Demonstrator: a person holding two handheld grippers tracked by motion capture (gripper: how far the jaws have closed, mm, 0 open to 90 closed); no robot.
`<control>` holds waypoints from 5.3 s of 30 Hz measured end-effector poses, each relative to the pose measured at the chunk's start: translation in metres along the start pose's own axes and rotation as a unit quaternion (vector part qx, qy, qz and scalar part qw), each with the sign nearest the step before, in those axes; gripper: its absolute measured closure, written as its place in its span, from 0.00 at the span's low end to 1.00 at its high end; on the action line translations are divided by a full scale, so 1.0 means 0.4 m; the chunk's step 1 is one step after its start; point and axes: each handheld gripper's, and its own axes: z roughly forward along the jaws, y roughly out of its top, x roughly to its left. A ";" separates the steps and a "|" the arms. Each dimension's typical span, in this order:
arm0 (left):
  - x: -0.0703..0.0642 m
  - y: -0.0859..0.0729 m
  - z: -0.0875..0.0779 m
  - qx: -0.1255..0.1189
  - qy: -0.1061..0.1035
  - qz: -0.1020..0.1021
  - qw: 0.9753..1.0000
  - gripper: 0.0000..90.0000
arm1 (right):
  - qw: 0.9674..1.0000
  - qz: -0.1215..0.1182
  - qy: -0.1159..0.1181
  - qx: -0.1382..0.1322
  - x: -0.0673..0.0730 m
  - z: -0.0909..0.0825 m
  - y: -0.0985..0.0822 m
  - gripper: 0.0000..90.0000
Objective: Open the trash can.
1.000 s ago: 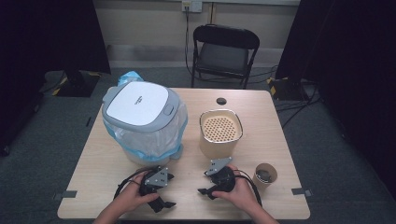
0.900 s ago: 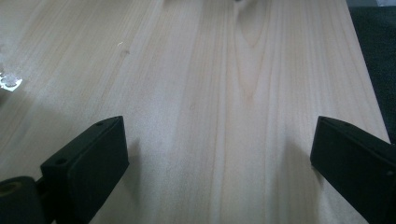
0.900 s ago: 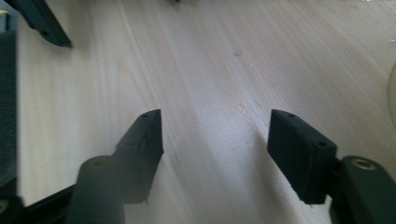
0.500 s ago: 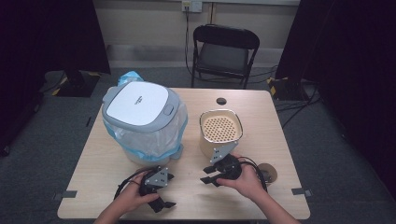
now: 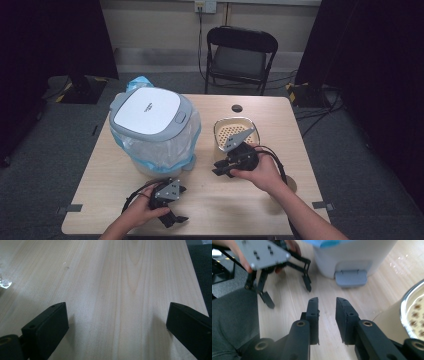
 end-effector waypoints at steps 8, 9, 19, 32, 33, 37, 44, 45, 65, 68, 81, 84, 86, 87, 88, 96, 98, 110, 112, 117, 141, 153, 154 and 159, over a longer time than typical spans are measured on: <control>0.000 0.000 -0.001 0.000 -0.001 0.000 1.000 0.04 | 1.000 -0.008 -0.005 -0.001 -0.017 -0.034 0.073 0.84; 0.000 0.000 -0.001 0.001 0.000 0.001 1.000 0.04 | 1.000 -0.007 -0.005 -0.003 -0.017 -0.037 0.079 0.84; 0.000 0.000 -0.001 0.002 -0.002 0.000 1.000 0.04 | 1.000 -0.003 -0.012 -0.004 -0.041 -0.081 0.151 0.84; 0.000 0.001 -0.001 0.002 -0.001 0.000 1.000 0.04 | 0.999 -0.014 -0.030 -0.010 -0.070 -0.143 0.248 0.85; 0.000 0.001 -0.001 0.002 -0.001 0.000 1.000 0.04 | 0.999 -0.014 -0.031 -0.009 -0.072 -0.144 0.253 0.85; -0.001 0.000 0.000 0.001 -0.004 -0.003 1.000 0.04 | 0.999 -0.019 -0.032 -0.005 -0.078 -0.143 0.273 0.85; -0.001 0.000 0.000 0.001 -0.004 -0.003 1.000 0.04 | 0.999 -0.021 -0.030 -0.008 -0.082 -0.131 0.302 0.86; -0.001 0.000 0.000 0.001 -0.004 -0.003 1.000 0.04 | 0.999 -0.023 -0.031 -0.011 -0.083 -0.128 0.306 0.86; -0.001 0.000 -0.001 0.002 -0.003 -0.003 1.000 0.04 | 0.999 -0.026 -0.043 -0.017 -0.084 -0.064 0.383 0.91; -0.001 0.000 -0.001 0.002 -0.003 -0.003 1.000 0.04 | 0.998 -0.028 -0.045 -0.018 -0.088 -0.055 0.394 0.92; -0.001 0.000 0.000 0.001 -0.004 -0.003 1.000 0.04 | 0.998 -0.042 -0.046 -0.020 -0.088 -0.031 0.431 0.92; -0.001 0.000 0.000 0.001 -0.004 -0.003 1.000 0.04 | 0.998 -0.044 -0.045 -0.016 -0.084 -0.023 0.435 0.93; -0.001 0.000 0.000 0.002 -0.003 -0.003 1.000 0.04 | 0.998 -0.046 -0.046 -0.014 -0.084 -0.022 0.437 0.93; -0.001 0.000 0.000 0.002 -0.003 -0.003 1.000 0.04 | 0.998 -0.046 -0.047 -0.013 -0.083 -0.022 0.438 0.93; -0.001 0.000 0.000 0.001 -0.004 -0.003 1.000 0.04 | 0.998 -0.046 -0.045 -0.013 -0.083 -0.022 0.438 0.93; -0.001 0.000 0.000 0.001 -0.004 -0.003 1.000 0.04 | 0.998 -0.047 -0.040 -0.015 -0.085 -0.023 0.431 0.95; -0.001 0.000 0.000 0.001 -0.004 -0.003 1.000 0.04 | 0.998 -0.044 -0.039 -0.015 -0.086 -0.023 0.429 0.95; -0.001 0.000 0.000 0.001 -0.004 -0.003 1.000 0.04 | 0.998 -0.049 -0.045 -0.005 -0.088 -0.029 0.420 0.96; -0.001 0.000 0.000 0.001 -0.003 -0.003 1.000 0.04 | 0.998 -0.049 -0.047 -0.005 -0.090 -0.031 0.421 0.96; -0.001 0.001 -0.001 0.004 -0.003 -0.003 1.000 0.04 | 0.998 -0.048 -0.047 -0.009 -0.094 -0.031 0.419 0.94; 0.000 0.001 -0.001 0.002 -0.001 0.000 1.000 0.04 | 0.996 0.027 -0.068 -0.052 -0.109 -0.102 0.258 0.32; 0.000 0.001 -0.001 0.002 0.000 0.001 1.000 0.04 | 0.994 0.043 -0.078 -0.061 -0.111 -0.125 0.187 0.22; 0.000 0.001 -0.001 0.002 0.000 0.000 1.000 0.04 | 0.994 0.040 -0.079 -0.063 -0.111 -0.126 0.182 0.22; 0.000 0.001 -0.001 0.002 -0.001 0.000 1.000 0.04 | 0.994 0.043 -0.084 -0.063 -0.108 -0.126 0.157 0.18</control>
